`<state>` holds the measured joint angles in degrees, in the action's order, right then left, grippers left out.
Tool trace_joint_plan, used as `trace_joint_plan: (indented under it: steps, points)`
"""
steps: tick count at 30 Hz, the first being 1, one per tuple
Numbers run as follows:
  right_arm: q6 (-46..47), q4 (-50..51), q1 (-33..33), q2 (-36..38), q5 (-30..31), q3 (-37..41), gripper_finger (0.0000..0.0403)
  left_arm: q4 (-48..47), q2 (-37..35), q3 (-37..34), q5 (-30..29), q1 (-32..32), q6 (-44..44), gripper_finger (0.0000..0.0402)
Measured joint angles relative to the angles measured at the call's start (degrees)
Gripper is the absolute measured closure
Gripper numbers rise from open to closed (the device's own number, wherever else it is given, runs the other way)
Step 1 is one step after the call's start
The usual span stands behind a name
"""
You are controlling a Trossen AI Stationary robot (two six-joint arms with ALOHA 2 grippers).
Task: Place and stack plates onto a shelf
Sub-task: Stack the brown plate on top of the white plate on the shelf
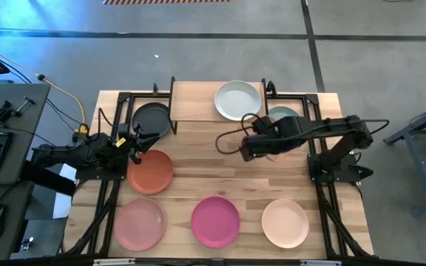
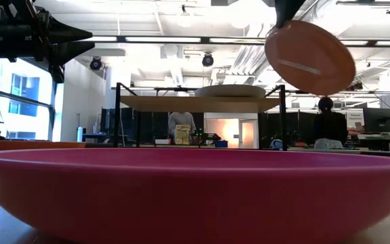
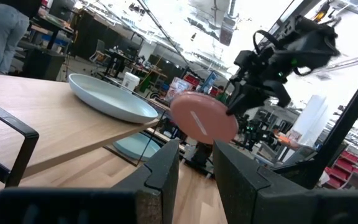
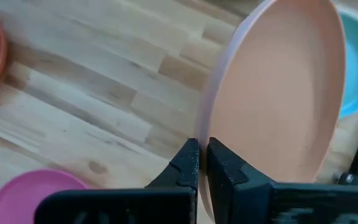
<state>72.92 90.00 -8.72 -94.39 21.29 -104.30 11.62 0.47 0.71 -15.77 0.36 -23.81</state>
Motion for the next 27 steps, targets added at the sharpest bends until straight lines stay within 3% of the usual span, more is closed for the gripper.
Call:
trace_joint_plan:
  steps: [12,19,27]
  points:
    - [-17.19,-0.24,10.96,0.0,2.29,-5.6,0.0403,-0.03,0.0,0.0,0.0,0.0,0.0,0.0312]
    - [-31.09,-6.02,18.52,0.0,2.14,-7.14,0.0403,-0.04,-0.01,0.0,-0.04,0.0,1.7,0.0312]
    - [-47.06,-14.95,26.51,0.0,-1.46,-7.14,0.0403,0.02,-0.02,0.0,-9.16,0.0,1.61,0.0312]
